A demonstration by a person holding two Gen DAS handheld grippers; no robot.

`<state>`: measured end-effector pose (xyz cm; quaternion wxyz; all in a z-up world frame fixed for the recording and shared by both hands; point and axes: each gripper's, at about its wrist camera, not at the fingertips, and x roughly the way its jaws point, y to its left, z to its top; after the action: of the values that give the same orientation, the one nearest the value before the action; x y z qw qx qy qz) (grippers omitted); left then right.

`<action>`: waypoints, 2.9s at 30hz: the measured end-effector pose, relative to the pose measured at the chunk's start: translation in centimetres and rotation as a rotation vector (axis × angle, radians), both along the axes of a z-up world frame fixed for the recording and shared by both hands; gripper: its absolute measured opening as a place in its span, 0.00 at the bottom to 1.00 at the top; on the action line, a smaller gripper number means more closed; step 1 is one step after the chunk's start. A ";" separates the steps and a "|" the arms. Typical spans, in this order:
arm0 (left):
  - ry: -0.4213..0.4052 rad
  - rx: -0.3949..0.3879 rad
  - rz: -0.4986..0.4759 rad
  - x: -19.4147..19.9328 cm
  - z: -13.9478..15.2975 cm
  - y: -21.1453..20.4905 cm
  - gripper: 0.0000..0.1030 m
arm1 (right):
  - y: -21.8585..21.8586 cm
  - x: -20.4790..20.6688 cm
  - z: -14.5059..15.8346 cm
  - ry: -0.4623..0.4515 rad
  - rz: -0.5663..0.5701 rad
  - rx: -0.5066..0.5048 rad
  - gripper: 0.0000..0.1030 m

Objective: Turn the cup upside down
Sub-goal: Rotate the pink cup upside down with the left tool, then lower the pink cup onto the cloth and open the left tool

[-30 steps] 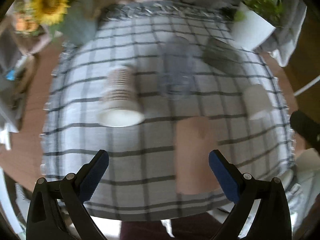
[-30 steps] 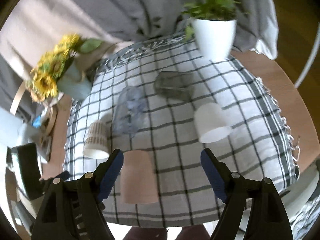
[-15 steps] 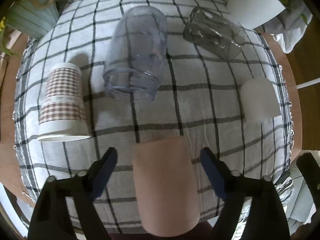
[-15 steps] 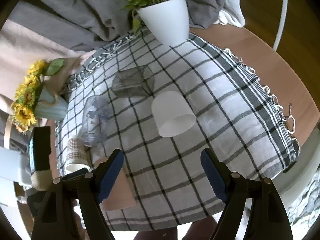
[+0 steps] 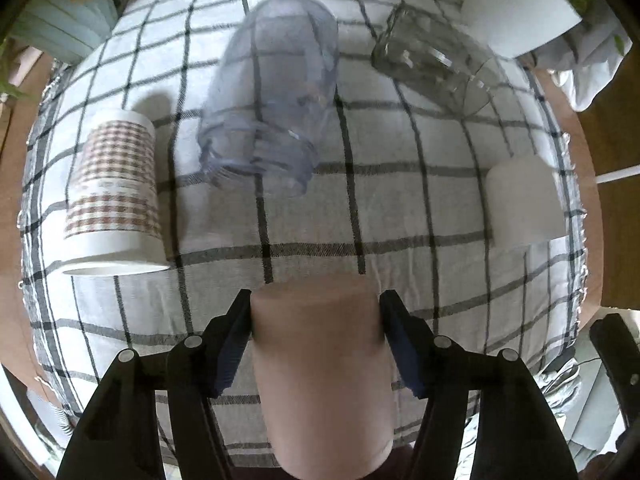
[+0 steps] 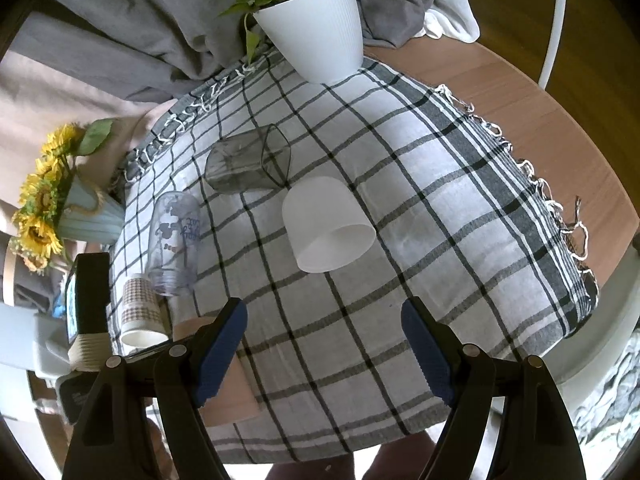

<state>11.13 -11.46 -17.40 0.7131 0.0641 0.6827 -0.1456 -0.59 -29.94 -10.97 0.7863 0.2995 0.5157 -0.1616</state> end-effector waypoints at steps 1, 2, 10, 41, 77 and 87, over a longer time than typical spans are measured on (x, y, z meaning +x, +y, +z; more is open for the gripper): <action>-0.014 -0.006 0.000 -0.2 0.5 0.2 0.61 | 0.1 0.0 0.1 -0.004 0.003 0.001 0.77; -0.034 -0.014 -0.001 -0.3 1.1 0.2 0.61 | 0.1 0.0 0.2 -0.009 0.006 0.000 0.77; -0.192 -0.064 -0.041 -0.8 4.7 0.1 0.61 | 0.5 -0.1 1.7 -0.046 0.022 -0.031 0.77; -0.325 -0.071 -0.135 -7.3 5.3 0.8 0.61 | 2.0 -1.4 0.9 0.006 0.104 -0.080 0.77; -0.701 0.010 0.168 -15.1 15.1 10.2 1.00 | 9.3 -7.5 9.1 -0.224 0.292 -0.283 0.91; -0.727 0.027 0.189 -15.6 15.7 11.3 1.00 | 11.4 -8.1 9.8 -0.268 0.342 -0.319 0.95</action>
<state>-4.49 -0.16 -1.74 0.9183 0.0578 0.3897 -0.0381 -8.72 -18.51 -1.20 0.9006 0.0991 0.4183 -0.0647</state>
